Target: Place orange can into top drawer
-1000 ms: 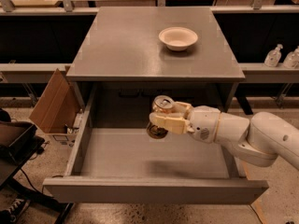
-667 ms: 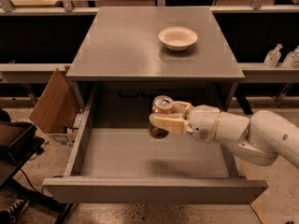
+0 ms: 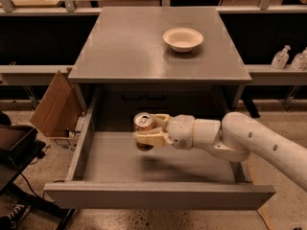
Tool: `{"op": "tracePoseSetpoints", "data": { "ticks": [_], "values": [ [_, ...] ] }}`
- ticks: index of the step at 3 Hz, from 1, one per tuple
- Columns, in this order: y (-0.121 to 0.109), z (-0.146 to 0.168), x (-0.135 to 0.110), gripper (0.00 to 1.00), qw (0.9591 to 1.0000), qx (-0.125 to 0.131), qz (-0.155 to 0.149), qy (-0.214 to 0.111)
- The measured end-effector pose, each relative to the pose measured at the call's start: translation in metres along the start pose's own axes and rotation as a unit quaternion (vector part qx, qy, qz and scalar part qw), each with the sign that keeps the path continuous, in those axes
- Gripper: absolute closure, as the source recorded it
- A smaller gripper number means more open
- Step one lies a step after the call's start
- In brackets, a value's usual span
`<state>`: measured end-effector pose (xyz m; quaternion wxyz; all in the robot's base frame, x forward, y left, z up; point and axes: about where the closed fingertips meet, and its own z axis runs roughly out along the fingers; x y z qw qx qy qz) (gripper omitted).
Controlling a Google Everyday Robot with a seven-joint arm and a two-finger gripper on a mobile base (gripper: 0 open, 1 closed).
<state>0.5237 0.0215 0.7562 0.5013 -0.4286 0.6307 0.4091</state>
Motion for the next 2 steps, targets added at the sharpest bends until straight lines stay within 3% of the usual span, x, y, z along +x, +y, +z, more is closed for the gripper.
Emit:
{"op": "tracePoseSetpoints", "data": {
  "ticks": [1,2],
  "values": [
    [0.002,0.048,0.030,1.00,0.9993,-0.030,-0.019,0.013],
    [0.003,0.072,0.057,1.00,0.9977,-0.047,-0.025,0.042]
  ]
}}
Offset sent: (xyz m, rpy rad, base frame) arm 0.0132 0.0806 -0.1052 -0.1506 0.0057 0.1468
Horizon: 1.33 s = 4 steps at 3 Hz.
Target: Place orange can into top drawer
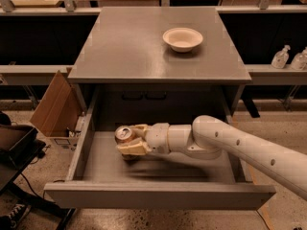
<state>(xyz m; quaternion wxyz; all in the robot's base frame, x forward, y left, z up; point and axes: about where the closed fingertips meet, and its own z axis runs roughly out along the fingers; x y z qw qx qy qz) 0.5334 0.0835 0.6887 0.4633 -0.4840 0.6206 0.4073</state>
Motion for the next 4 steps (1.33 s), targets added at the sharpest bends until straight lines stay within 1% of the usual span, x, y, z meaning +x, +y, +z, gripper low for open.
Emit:
{"op": "tracePoseSetpoints", "data": {
  "ticks": [1,2,4],
  "values": [
    [0.0010,0.0032,0.0003,1.00,1.0000,-0.003,-0.001,0.001],
    [0.0027,0.0057,-0.0006,0.74,1.0000,-0.006,-0.002,0.001],
    [0.0049,0.0088,-0.0016,0.28,1.0000,-0.009,-0.002,0.001]
  ]
}}
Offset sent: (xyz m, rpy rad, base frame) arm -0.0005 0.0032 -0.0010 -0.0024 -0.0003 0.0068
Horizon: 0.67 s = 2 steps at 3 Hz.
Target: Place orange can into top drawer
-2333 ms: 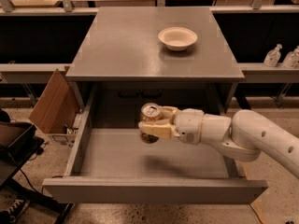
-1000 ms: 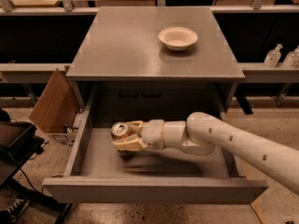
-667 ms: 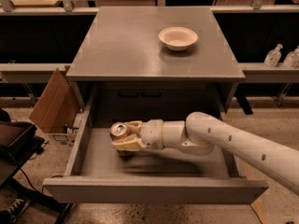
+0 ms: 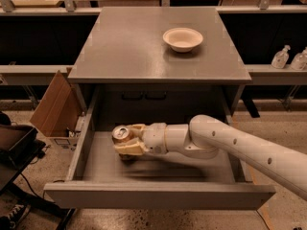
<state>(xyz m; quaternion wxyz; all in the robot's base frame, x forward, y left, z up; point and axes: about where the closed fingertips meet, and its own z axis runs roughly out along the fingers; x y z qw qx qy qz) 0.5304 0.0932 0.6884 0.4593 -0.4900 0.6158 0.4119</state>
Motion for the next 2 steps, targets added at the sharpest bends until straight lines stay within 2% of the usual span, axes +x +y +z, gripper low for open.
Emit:
{"op": "tracePoseSetpoints", "data": {
  "ticks": [1,2],
  "values": [
    [0.0011,0.0017,-0.0006,0.05,1.0000,-0.002,0.000,0.000],
    [0.0017,0.0025,-0.0009,0.00,1.0000,-0.003,-0.001,0.000]
  ]
}}
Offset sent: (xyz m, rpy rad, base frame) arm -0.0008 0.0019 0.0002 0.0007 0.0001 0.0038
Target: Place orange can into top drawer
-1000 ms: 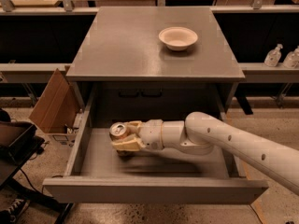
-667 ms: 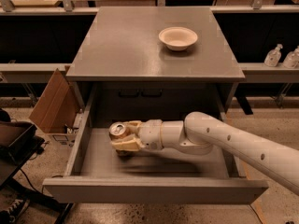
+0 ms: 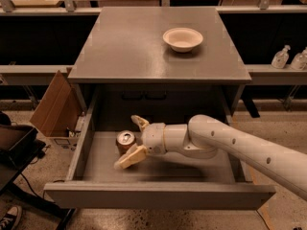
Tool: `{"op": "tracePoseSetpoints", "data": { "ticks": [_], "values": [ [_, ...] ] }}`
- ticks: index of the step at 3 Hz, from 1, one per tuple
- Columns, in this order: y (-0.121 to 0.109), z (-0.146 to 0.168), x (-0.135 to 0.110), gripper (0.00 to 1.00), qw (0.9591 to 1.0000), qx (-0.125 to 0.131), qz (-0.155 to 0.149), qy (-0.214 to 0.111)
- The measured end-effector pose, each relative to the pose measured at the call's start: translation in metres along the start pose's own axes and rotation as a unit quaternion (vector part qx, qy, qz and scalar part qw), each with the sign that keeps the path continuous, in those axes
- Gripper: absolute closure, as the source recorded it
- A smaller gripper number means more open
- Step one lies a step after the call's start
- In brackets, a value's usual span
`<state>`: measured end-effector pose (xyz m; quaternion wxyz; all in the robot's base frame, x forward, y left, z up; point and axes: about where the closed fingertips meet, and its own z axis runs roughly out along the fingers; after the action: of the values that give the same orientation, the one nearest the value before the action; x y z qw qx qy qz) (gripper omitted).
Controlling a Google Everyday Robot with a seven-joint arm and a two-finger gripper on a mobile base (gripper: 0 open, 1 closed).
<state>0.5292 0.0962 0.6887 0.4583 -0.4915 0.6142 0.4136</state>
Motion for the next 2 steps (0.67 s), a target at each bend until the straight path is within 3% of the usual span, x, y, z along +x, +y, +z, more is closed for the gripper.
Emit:
{"op": "tracePoseSetpoints", "data": {
  "ticks": [1,2],
  "values": [
    [0.002,0.001,-0.003,0.00,1.0000,-0.006,0.000,0.004],
    [0.009,-0.018,-0.019,0.00,0.9999,-0.010,0.001,0.010]
  ]
}}
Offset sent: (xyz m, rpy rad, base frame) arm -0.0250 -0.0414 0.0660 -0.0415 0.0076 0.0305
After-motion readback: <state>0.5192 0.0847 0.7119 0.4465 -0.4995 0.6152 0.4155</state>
